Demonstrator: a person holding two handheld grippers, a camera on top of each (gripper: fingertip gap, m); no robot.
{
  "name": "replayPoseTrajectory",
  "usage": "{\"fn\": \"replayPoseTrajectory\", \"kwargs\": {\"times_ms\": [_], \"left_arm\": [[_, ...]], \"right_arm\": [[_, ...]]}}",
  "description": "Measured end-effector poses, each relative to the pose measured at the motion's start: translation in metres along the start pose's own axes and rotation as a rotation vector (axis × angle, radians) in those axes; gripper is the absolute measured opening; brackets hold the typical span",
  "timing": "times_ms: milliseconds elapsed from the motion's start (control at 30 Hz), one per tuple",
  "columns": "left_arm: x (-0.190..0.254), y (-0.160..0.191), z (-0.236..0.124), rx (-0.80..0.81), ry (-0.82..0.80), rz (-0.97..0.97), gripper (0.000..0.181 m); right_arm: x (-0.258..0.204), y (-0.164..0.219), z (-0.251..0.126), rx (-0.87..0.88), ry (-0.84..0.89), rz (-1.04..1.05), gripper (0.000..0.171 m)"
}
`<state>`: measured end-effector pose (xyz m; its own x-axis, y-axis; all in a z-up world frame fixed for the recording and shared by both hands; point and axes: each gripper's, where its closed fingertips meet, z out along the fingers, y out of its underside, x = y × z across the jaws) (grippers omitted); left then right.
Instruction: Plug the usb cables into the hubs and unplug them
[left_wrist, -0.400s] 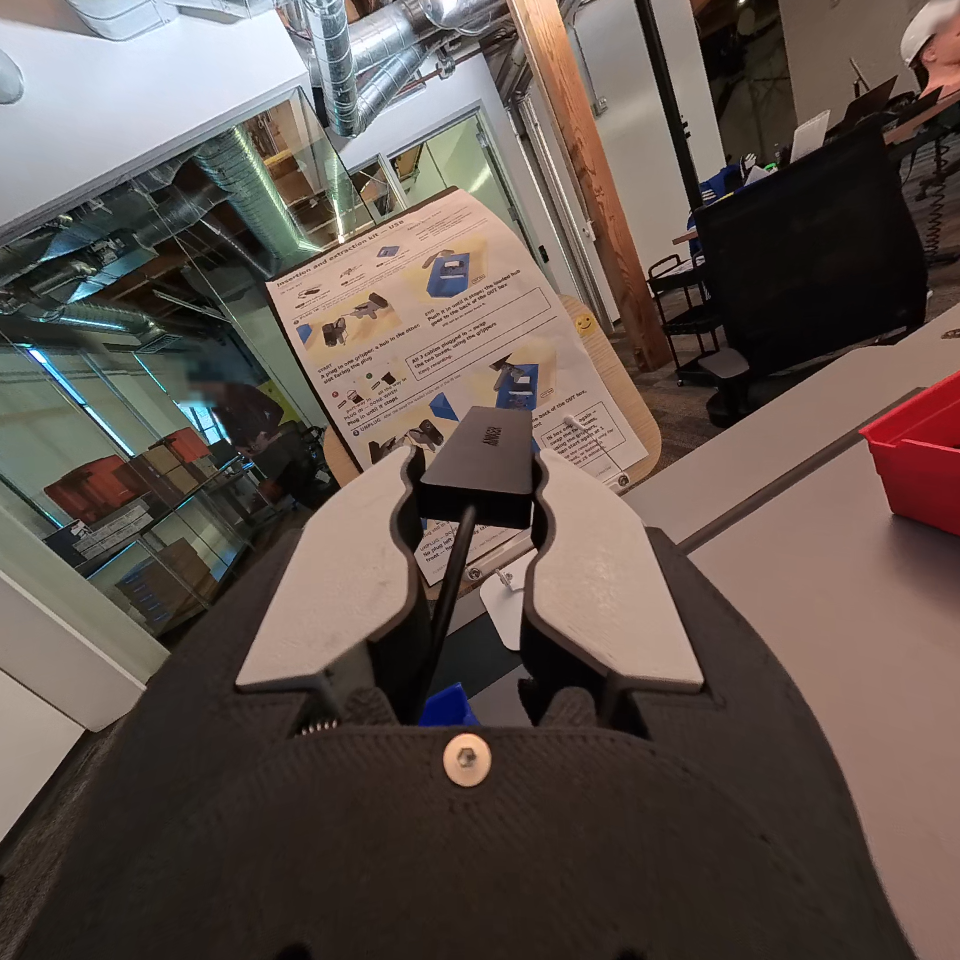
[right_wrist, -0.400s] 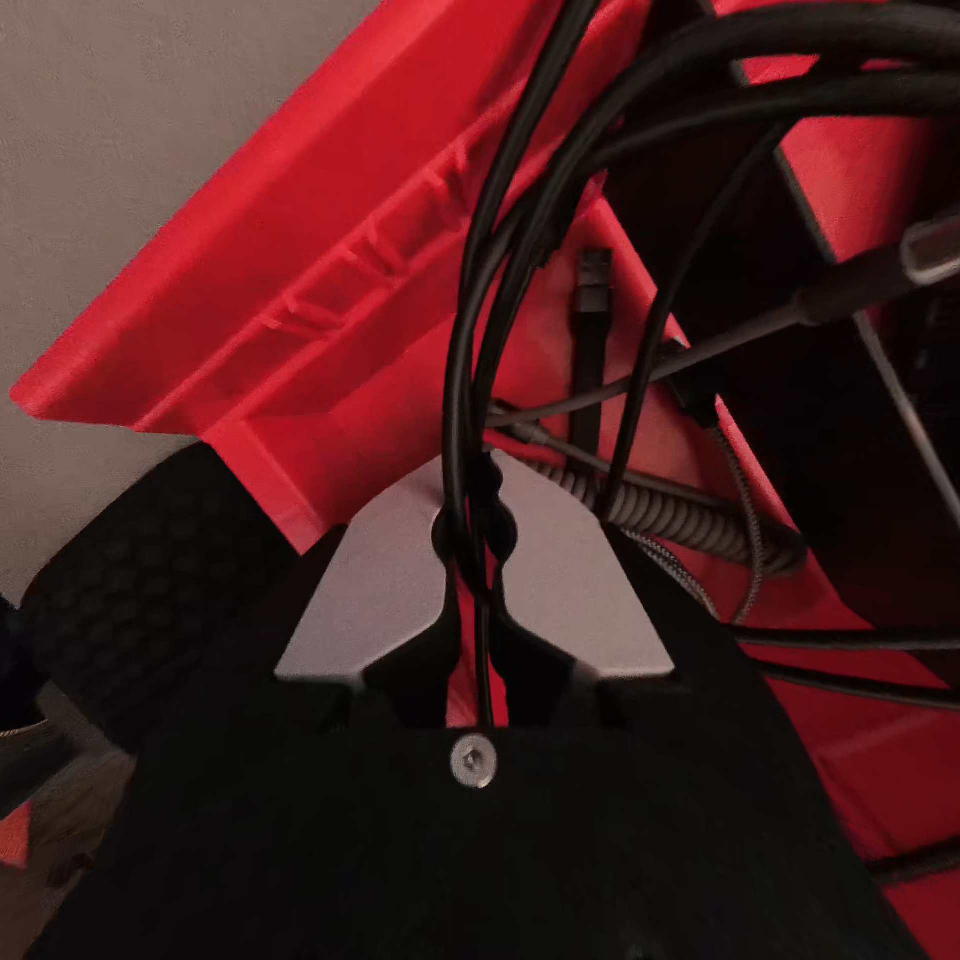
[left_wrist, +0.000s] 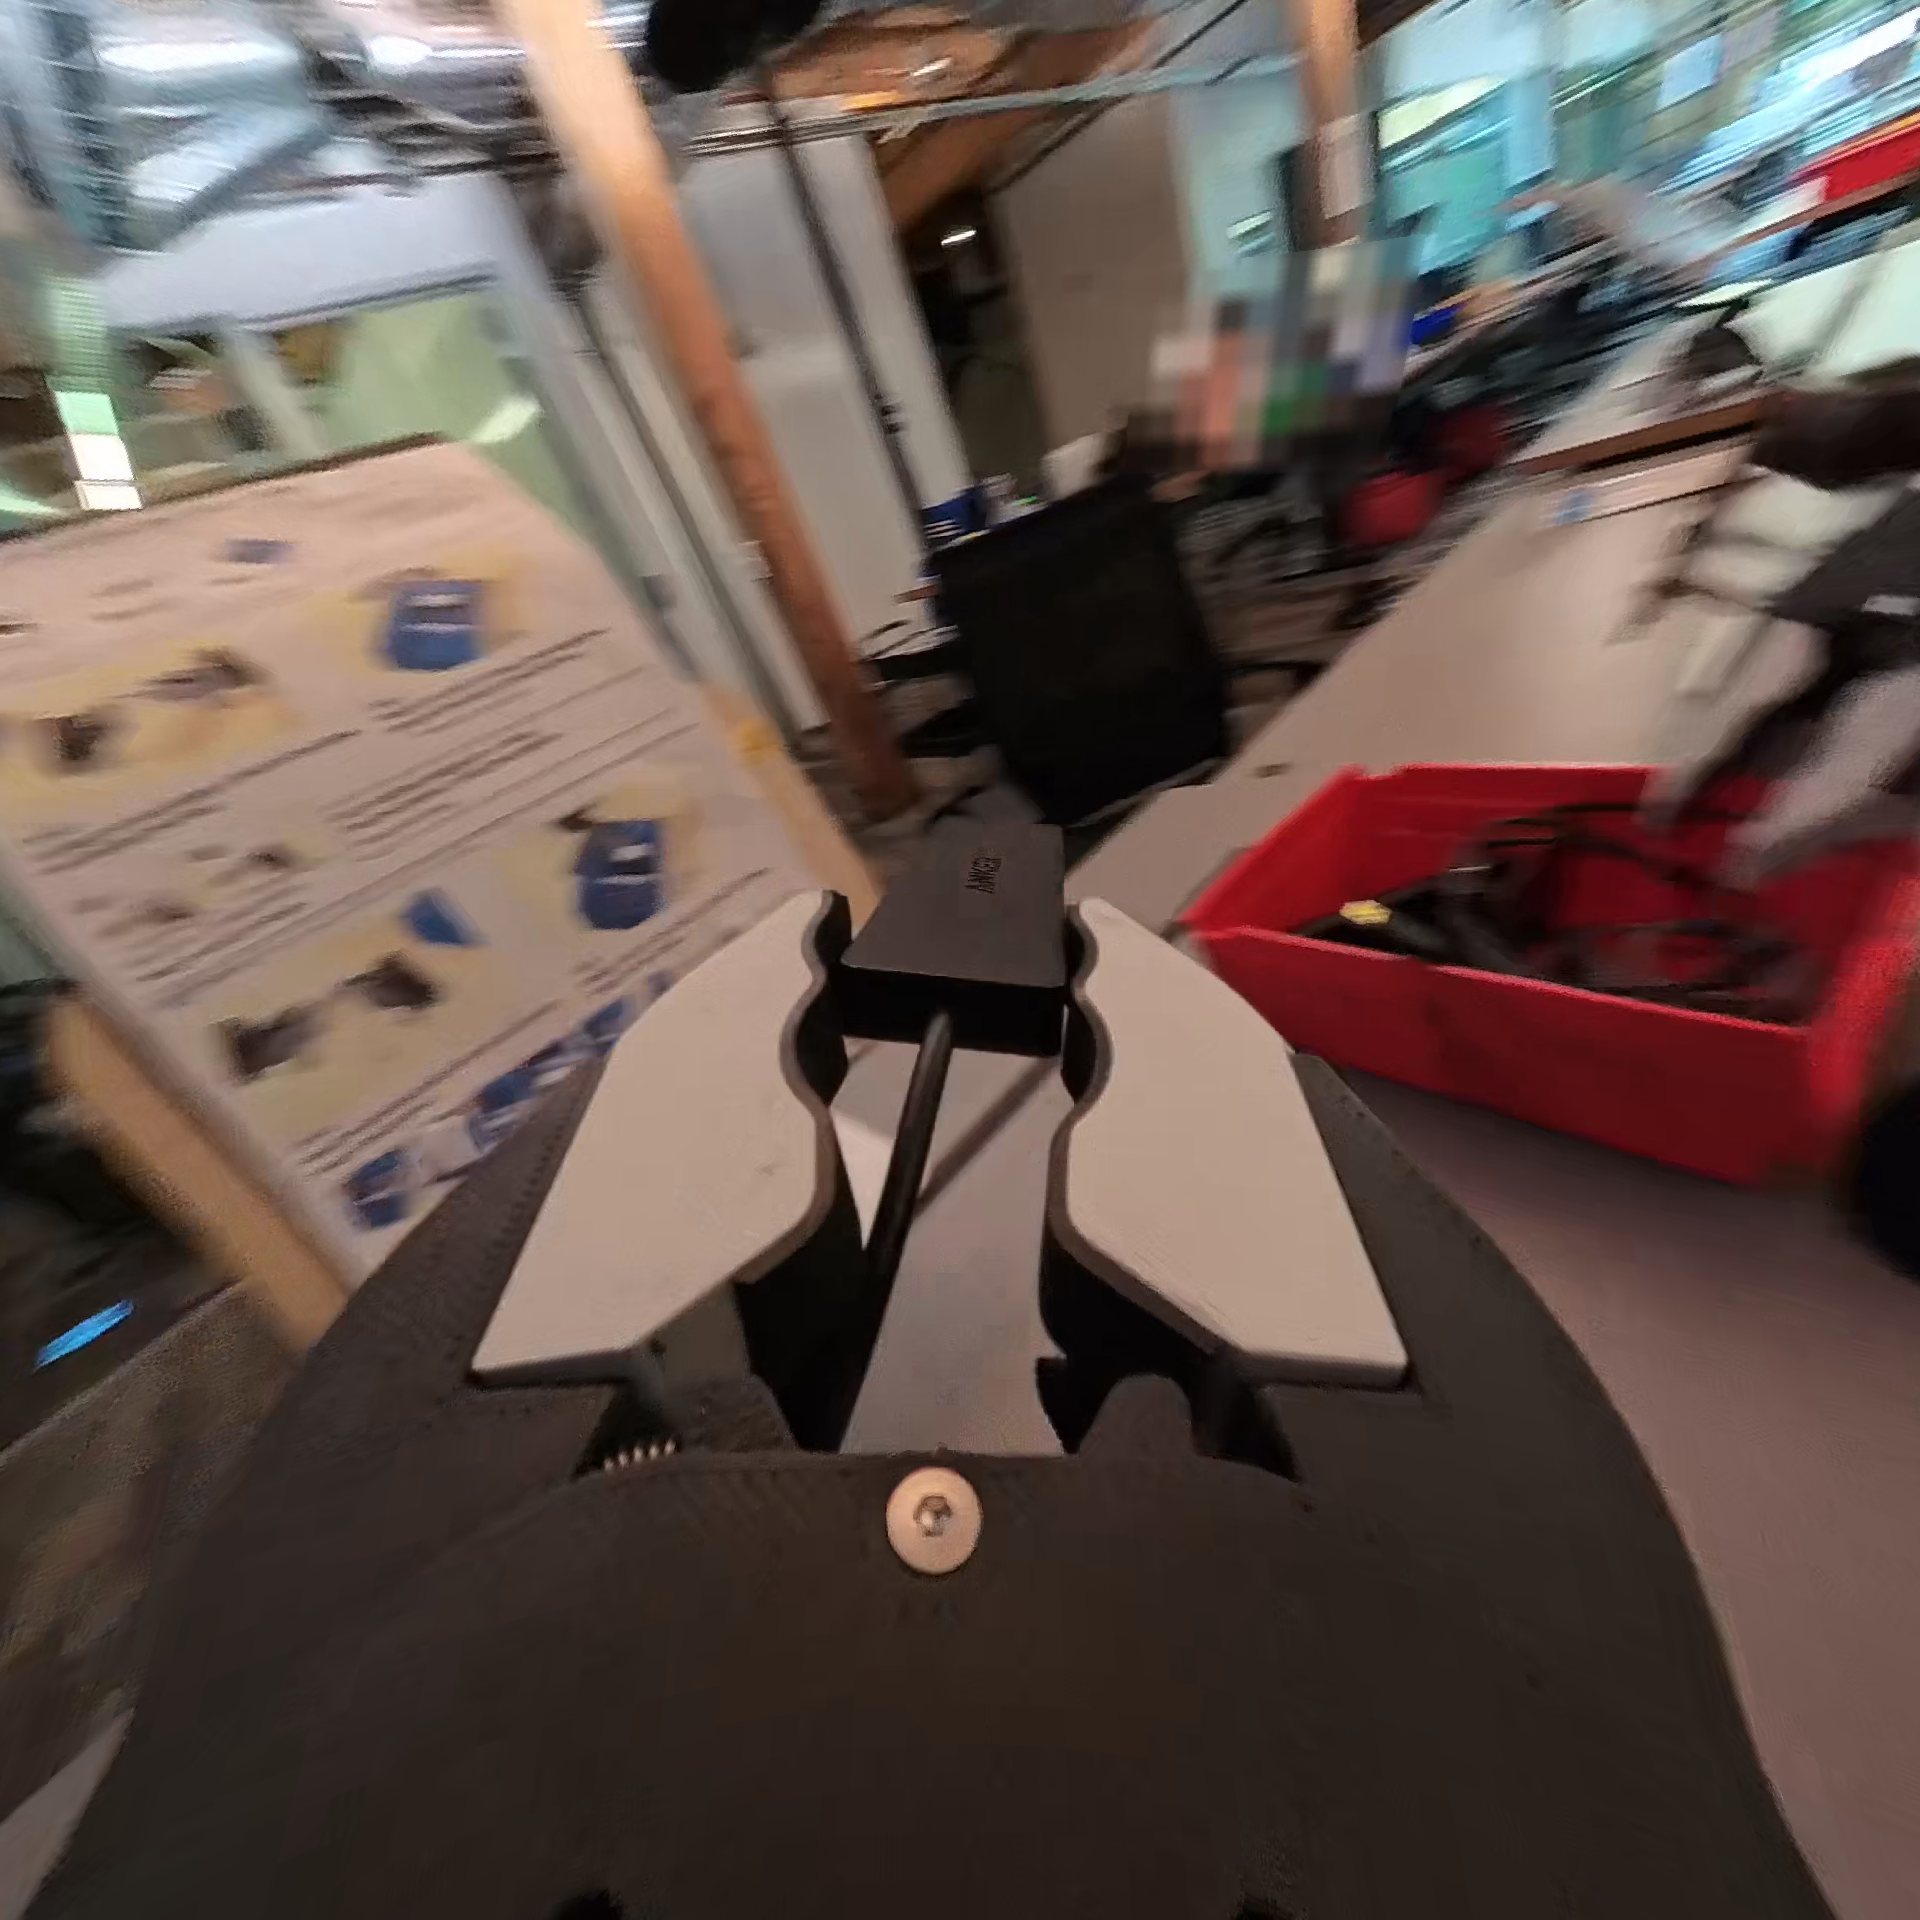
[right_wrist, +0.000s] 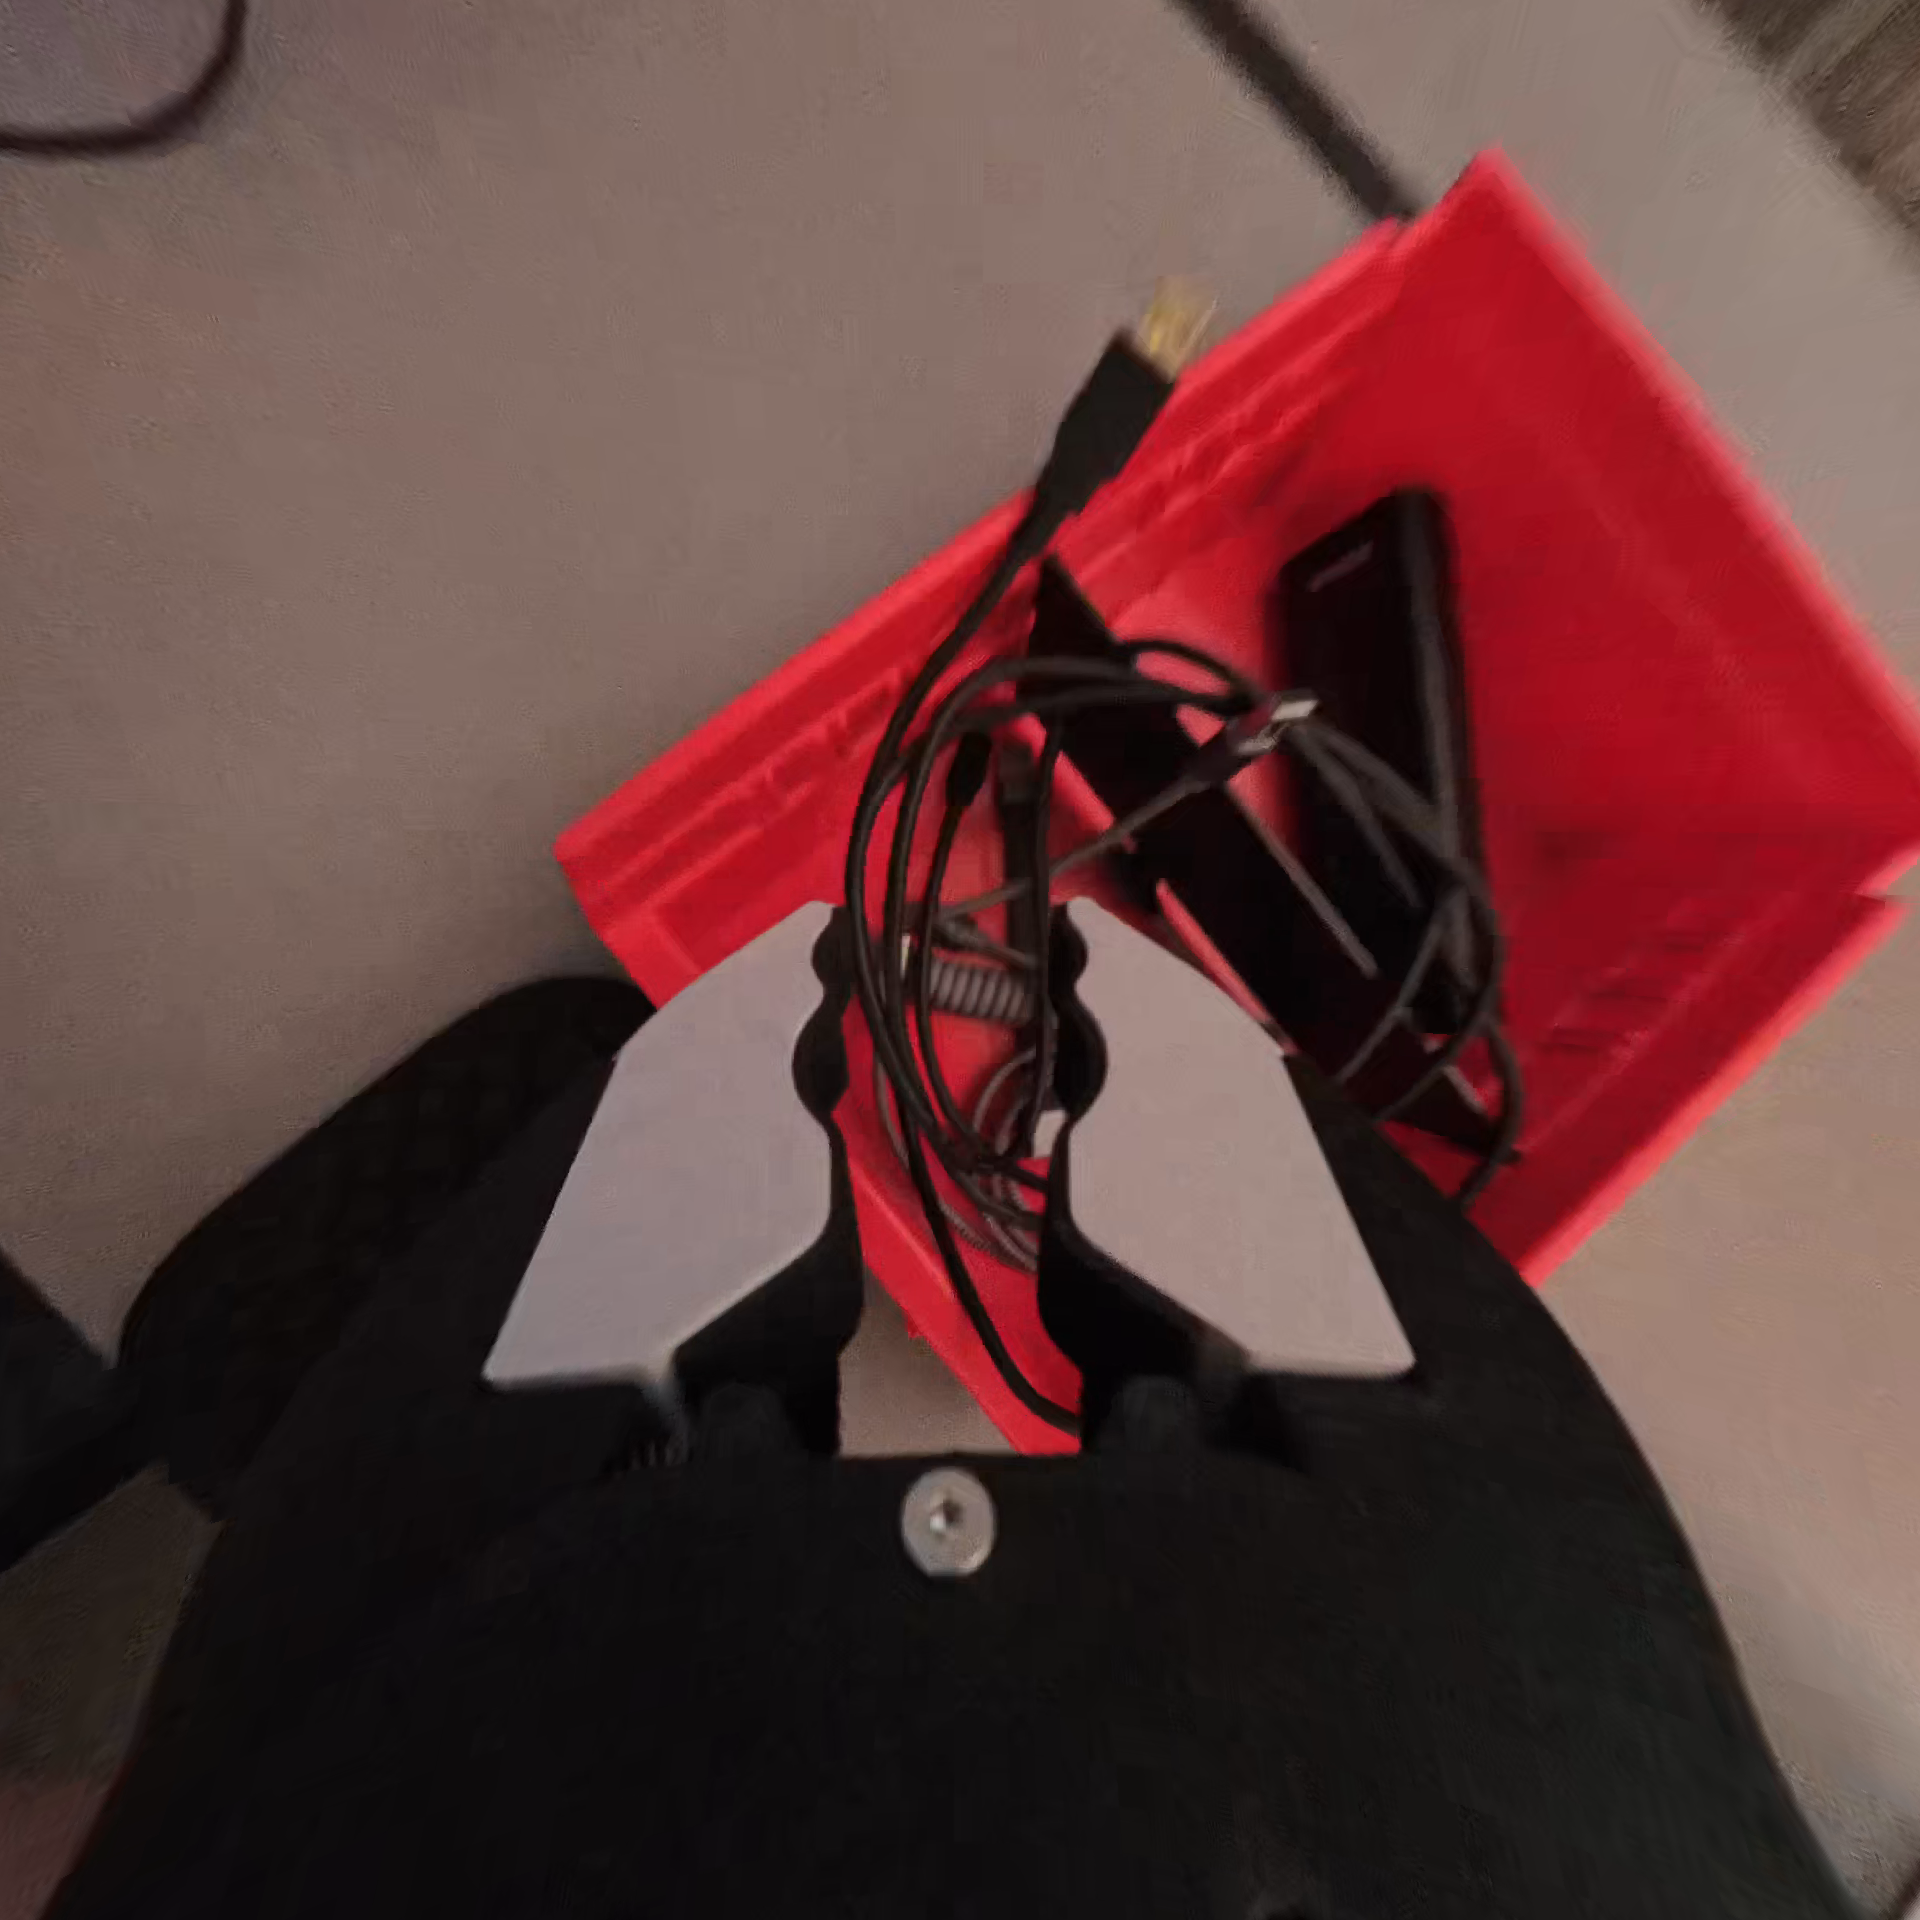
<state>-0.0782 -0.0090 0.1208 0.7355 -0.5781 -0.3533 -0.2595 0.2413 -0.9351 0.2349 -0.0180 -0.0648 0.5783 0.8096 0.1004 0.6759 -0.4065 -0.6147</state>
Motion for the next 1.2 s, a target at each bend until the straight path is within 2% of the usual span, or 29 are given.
{"fn": "replayPoseTrajectory", "kwargs": {"times_ms": [33,100,167,233,333,433,533,567,600,633,733,833,900,1000,1100,1200], "left_arm": [[0.014,-0.004,0.002,0.024,0.088,-0.031,0.038],[0.038,-0.014,0.001,0.073,0.239,-0.108,0.038],[0.054,-0.025,-0.003,0.125,0.357,-0.182,0.038],[0.064,-0.037,-0.012,0.179,0.455,-0.253,0.038],[0.068,-0.052,-0.026,0.257,0.555,-0.358,0.038],[0.062,-0.061,-0.037,0.309,0.594,-0.419,0.038],[0.052,-0.064,-0.047,0.336,0.582,-0.427,0.038],[0.048,-0.065,-0.051,0.347,0.579,-0.428,0.038],[0.044,-0.067,-0.056,0.356,0.583,-0.430,0.038],[0.041,-0.066,-0.060,0.354,0.583,-0.430,0.038],[0.025,-0.057,-0.065,0.306,0.523,-0.389,0.039],[0.013,-0.048,-0.070,0.264,0.487,-0.364,0.038],[0.014,-0.044,-0.073,0.242,0.525,-0.366,0.038],[0.022,-0.038,-0.070,0.209,0.576,-0.362,0.038],[0.045,-0.043,-0.058,0.205,0.620,-0.326,0.038],[0.077,-0.053,-0.035,0.237,0.649,-0.286,0.037]], "right_arm": [[-0.002,-0.023,-0.015,0.100,0.064,-0.048,0.040],[-0.024,-0.080,-0.042,0.372,0.126,-0.146,0.046],[-0.063,-0.124,-0.054,0.623,0.090,-0.218,0.057],[-0.107,-0.151,-0.039,0.792,-0.009,-0.271,0.062],[-0.160,-0.178,0.014,0.879,-0.145,-0.237,0.072],[-0.178,-0.194,0.092,0.799,-0.164,-0.153,0.075],[-0.177,-0.187,0.172,0.571,-0.177,-0.004,0.073],[-0.186,-0.177,0.191,0.470,-0.256,0.021,0.058],[-0.204,-0.166,0.202,0.367,-0.400,0.022,0.026],[-0.212,-0.158,0.205,0.285,-0.492,0.057,0.001],[-0.191,-0.174,0.177,0.398,-0.458,0.127,0.000],[-0.155,-0.195,0.123,0.481,-0.398,0.116,0.001],[-0.126,-0.206,0.089,0.468,-0.329,0.074,0.001],[-0.080,-0.221,0.037,0.439,-0.246,0.020,0.001],[-0.052,-0.239,-0.017,0.448,-0.197,-0.051,0.002],[-0.026,-0.243,-0.051,0.418,-0.076,-0.194,0.001]]}}
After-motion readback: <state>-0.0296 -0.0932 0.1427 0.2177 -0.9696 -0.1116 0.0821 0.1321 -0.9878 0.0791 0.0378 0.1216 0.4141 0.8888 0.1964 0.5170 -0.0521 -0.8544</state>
